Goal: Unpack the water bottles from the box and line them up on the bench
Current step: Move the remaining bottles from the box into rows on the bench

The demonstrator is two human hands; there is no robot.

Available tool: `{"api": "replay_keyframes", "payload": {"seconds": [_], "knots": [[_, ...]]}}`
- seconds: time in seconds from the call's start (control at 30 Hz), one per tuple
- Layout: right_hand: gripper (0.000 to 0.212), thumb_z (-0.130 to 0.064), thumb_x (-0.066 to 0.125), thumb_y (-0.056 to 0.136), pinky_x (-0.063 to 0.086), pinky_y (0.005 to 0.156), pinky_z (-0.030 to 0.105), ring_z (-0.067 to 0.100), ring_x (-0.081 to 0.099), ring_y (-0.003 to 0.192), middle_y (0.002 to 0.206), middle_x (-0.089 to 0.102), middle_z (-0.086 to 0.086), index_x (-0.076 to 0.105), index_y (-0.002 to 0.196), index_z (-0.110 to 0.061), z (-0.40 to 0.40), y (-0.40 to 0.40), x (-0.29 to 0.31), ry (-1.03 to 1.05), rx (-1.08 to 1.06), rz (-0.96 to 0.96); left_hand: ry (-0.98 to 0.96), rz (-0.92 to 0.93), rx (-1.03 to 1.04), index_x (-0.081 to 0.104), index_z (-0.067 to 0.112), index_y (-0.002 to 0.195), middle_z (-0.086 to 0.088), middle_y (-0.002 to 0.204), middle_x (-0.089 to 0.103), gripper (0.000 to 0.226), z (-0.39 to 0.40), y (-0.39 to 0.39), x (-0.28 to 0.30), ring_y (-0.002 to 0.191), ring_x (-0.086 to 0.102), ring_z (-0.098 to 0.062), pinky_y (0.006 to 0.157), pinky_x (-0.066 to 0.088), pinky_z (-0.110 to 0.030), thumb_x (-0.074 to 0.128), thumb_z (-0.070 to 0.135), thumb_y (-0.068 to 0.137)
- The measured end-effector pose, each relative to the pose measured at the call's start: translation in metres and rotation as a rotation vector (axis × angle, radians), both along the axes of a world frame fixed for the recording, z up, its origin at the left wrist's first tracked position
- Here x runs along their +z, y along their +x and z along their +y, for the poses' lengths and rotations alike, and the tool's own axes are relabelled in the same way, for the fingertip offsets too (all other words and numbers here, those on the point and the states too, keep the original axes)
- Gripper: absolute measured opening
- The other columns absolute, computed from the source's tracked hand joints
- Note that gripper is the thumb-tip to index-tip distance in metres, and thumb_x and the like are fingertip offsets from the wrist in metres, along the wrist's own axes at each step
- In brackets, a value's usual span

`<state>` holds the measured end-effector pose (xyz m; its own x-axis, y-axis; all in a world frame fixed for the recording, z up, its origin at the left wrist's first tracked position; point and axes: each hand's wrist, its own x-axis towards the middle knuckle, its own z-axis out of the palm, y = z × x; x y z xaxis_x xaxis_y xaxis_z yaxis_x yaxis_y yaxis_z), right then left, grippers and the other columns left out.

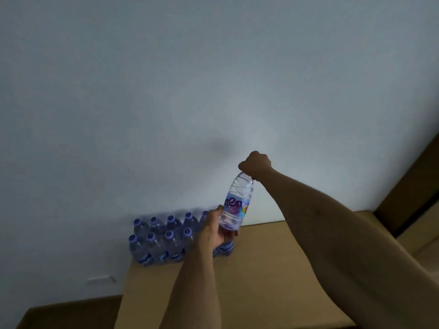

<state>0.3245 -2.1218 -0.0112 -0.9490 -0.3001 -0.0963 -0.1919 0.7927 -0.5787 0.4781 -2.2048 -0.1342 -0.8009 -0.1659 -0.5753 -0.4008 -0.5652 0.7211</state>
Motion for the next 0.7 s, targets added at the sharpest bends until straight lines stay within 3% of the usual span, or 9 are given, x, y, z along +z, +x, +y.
{"api": "replay_keyframes", "payload": {"seconds": [0.13,0.27,0.33,0.4,0.5,0.63,0.7], "knots": [[0.011,-0.014,0.052,0.076,0.043,0.064,0.024,0.025,0.053,0.061,0.066,0.052,0.006,0.045,0.068,-0.012,0.016,-0.011,0.000,0.040,-0.061,-0.002,0.056,0.023,-0.024,0.063,-0.001,0.104,-0.021,0.088,0.067,0.032,0.011,-0.017,-0.008,0.072,0.064,-0.035,0.058,0.052,-0.032,0.045,0.024,0.096],[0.020,-0.016,0.055,0.083,0.048,0.067,0.027,0.028,0.057,0.072,0.079,0.057,0.009,0.044,0.066,-0.016,0.029,-0.019,-0.012,0.120,0.025,-0.083,0.143,0.022,0.019,0.060,-0.005,0.107,-0.023,0.093,0.062,0.028,0.029,-0.033,-0.022,0.076,0.058,-0.036,0.056,0.055,-0.034,0.047,0.016,0.093],[0.018,-0.015,0.054,0.083,0.040,0.053,0.022,0.024,0.056,0.063,0.073,0.057,0.009,0.045,0.068,-0.013,0.034,-0.022,-0.020,0.221,0.059,-0.048,0.098,-0.030,-0.029,0.062,-0.002,0.105,-0.021,0.090,0.065,0.029,0.037,-0.039,-0.032,0.075,0.060,-0.034,0.061,0.054,-0.037,0.050,0.017,0.086],[0.009,-0.015,0.054,0.084,0.038,0.054,0.021,0.026,0.060,0.073,0.085,0.061,0.012,0.053,0.080,-0.007,0.039,-0.025,-0.030,0.305,0.116,0.003,-0.013,-0.138,-0.130,0.062,-0.001,0.106,-0.020,0.090,0.069,0.027,0.041,-0.046,-0.039,0.075,0.064,-0.031,0.061,0.055,-0.036,0.048,0.015,0.090],[0.022,-0.015,0.058,0.085,0.044,0.072,0.028,0.032,0.062,0.100,0.111,0.062,0.015,0.061,0.103,-0.002,0.043,-0.023,-0.058,0.403,0.237,0.070,-0.348,-0.274,-0.273,0.056,-0.007,0.122,-0.025,0.106,0.068,0.032,0.039,-0.057,-0.042,0.073,0.066,-0.027,0.064,0.054,-0.033,0.042,0.007,0.096],[0.022,-0.007,0.054,0.087,0.048,0.081,0.035,0.036,0.061,0.100,0.112,0.056,0.018,0.058,0.108,-0.003,0.035,-0.013,-0.104,0.482,0.397,0.119,-1.322,-0.311,-0.415,0.057,0.000,0.122,-0.019,0.118,0.063,0.029,0.014,-0.058,-0.046,0.103,0.064,-0.031,0.073,0.046,-0.032,0.044,0.012,0.098],[0.022,-0.006,0.052,0.088,0.049,0.082,0.038,0.037,0.059,0.102,0.113,0.052,0.018,0.056,0.110,-0.004,0.031,-0.015,-0.124,0.475,0.426,0.124,-1.495,-0.323,-0.514,0.057,0.003,0.119,-0.016,0.117,0.064,0.027,0.000,-0.055,-0.052,0.104,0.063,-0.029,0.077,0.047,-0.032,0.049,0.012,0.096]]}}
